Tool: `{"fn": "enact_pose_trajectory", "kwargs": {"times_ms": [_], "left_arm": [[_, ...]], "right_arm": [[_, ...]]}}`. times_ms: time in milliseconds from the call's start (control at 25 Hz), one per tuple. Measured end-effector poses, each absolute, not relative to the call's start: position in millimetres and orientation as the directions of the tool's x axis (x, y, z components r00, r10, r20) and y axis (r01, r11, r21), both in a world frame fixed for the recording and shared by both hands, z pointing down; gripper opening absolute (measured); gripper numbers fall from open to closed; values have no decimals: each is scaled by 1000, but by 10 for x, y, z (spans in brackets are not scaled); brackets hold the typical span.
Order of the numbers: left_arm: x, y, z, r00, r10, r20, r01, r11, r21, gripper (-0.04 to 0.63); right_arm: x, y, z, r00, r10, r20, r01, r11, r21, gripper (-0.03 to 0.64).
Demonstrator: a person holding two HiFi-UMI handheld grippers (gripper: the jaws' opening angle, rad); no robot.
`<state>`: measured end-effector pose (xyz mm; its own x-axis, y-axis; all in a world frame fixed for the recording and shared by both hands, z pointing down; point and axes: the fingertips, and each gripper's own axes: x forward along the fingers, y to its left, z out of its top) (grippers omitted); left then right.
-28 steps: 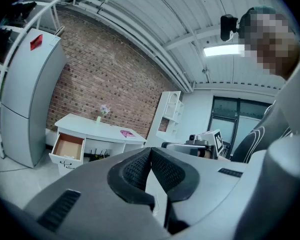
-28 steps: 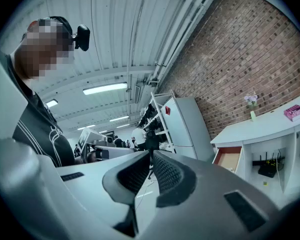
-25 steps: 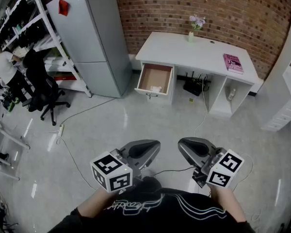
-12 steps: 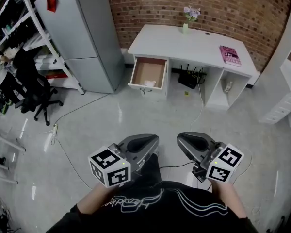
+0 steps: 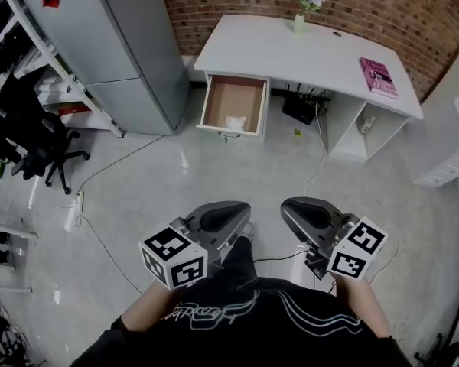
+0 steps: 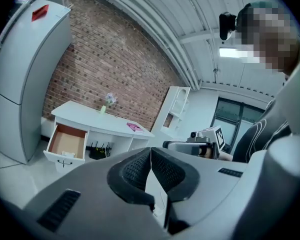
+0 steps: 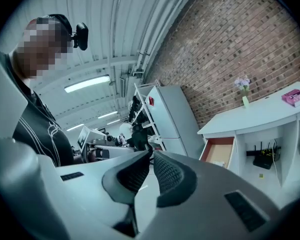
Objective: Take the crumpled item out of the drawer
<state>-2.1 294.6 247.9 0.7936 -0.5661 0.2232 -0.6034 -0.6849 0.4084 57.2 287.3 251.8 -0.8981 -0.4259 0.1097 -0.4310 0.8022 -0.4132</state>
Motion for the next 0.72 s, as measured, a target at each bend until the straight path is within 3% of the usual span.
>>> {"fn": "enact_pose_trajectory", "kwargs": {"times_ms": [520, 720], "left_arm": [[-770, 180, 3300, 803, -497, 327, -595, -667, 447, 25], [-903, -507, 3785, 774, -497, 393, -627, -687, 367, 26]], "right_arm": [[-17, 294, 3212, -864, -441, 242, -502, 728, -468, 54], [11, -204, 3515, -852, -443, 281, -524, 707, -475, 55]]}}
